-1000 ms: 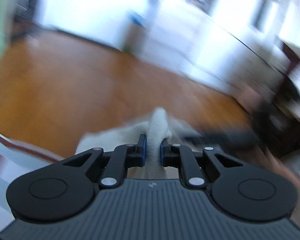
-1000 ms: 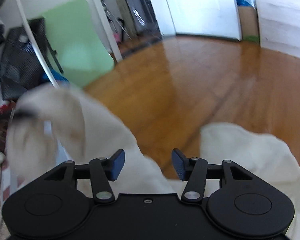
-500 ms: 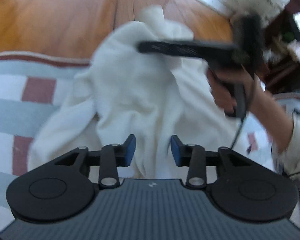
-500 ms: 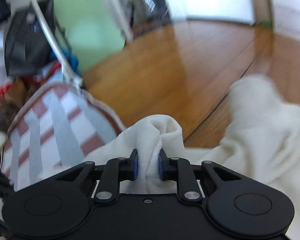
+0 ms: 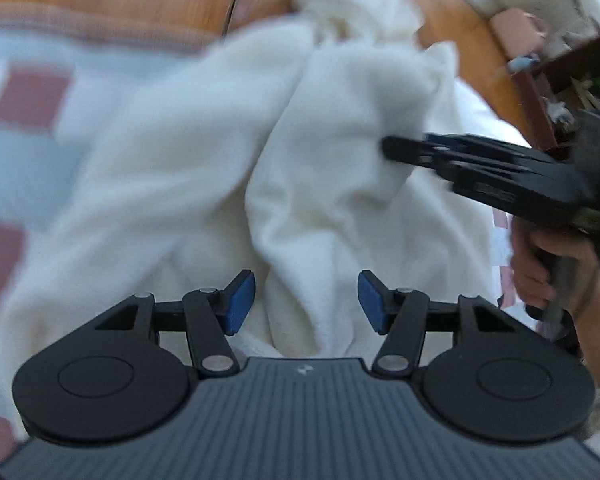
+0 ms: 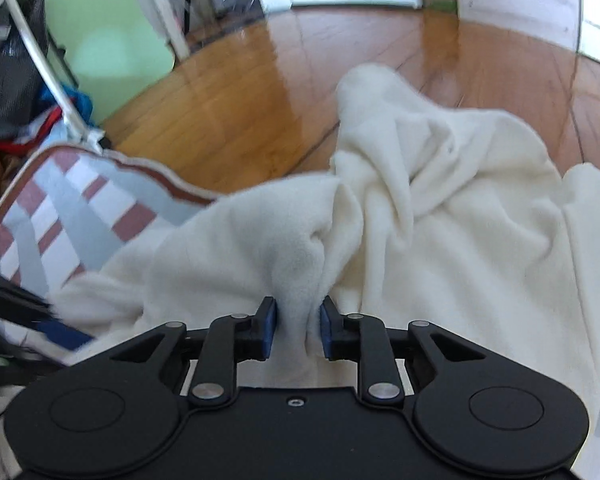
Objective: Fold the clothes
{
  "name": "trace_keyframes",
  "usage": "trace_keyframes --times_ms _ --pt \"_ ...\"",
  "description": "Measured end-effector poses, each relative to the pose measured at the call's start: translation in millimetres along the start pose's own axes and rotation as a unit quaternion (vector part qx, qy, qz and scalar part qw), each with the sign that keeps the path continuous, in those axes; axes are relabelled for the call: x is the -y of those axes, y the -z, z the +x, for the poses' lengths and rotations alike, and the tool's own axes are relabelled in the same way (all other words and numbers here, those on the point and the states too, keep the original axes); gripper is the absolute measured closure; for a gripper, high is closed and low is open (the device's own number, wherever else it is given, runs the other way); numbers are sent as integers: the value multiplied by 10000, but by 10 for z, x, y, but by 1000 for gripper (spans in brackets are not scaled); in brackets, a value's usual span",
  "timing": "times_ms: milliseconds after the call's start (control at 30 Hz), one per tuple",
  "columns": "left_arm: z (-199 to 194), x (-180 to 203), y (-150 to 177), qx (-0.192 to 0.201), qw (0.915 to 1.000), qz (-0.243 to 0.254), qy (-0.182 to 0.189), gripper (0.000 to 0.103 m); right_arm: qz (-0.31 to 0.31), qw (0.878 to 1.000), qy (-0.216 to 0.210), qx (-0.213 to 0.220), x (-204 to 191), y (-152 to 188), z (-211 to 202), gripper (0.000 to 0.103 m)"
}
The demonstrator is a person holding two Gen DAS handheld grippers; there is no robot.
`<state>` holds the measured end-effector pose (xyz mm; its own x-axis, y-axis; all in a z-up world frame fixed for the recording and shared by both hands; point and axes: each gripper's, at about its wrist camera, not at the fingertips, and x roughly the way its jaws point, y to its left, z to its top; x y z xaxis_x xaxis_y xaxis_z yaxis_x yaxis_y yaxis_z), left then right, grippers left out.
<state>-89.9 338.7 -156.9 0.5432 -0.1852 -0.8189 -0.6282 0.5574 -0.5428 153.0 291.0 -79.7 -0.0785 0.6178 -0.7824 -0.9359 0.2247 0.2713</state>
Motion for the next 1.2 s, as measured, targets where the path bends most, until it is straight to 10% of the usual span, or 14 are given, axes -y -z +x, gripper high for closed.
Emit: trace_keyframes --times_ms 100,233,433,667,733,767,833,1033,1133,1200 --pt "229 -134 45 -271 9974 -505 429 51 372 9961 -404 -688 43 -98 23 74" --pt "176 66 97 -42 9995 74 290 82 686 9916 -850 -693 142 -217 -140 72" --pt "77 292 189 390 9975 575 -125 89 1689 9739 -1459 405 591 -717 -508 46" --pt "60 303 132 476 9967 612 -229 89 233 9976 431 480 328 -1445 125 46" --pt "-30 324 135 615 9932 855 -493 89 -854 9908 1027 201 147 -1501 458 71" --pt "-162 268 106 717 9923 837 -562 89 -1431 9809 1308 126 72 -1484 578 103" --pt "-427 155 48 921 9900 802 -700 90 -2023 9660 1597 215 21 -1457 663 103" --pt "-1300 -163 -393 1678 9515 1283 -2238 92 -549 9901 868 960 540 -1746 163 103" --pt "-1595 -273 -631 1949 9230 1541 -2938 92 140 9977 364 560 677 -1797 221 86" --pt "-1672 -315 -774 2015 9108 1721 -3165 92 208 9987 355 304 624 -1769 318 54"
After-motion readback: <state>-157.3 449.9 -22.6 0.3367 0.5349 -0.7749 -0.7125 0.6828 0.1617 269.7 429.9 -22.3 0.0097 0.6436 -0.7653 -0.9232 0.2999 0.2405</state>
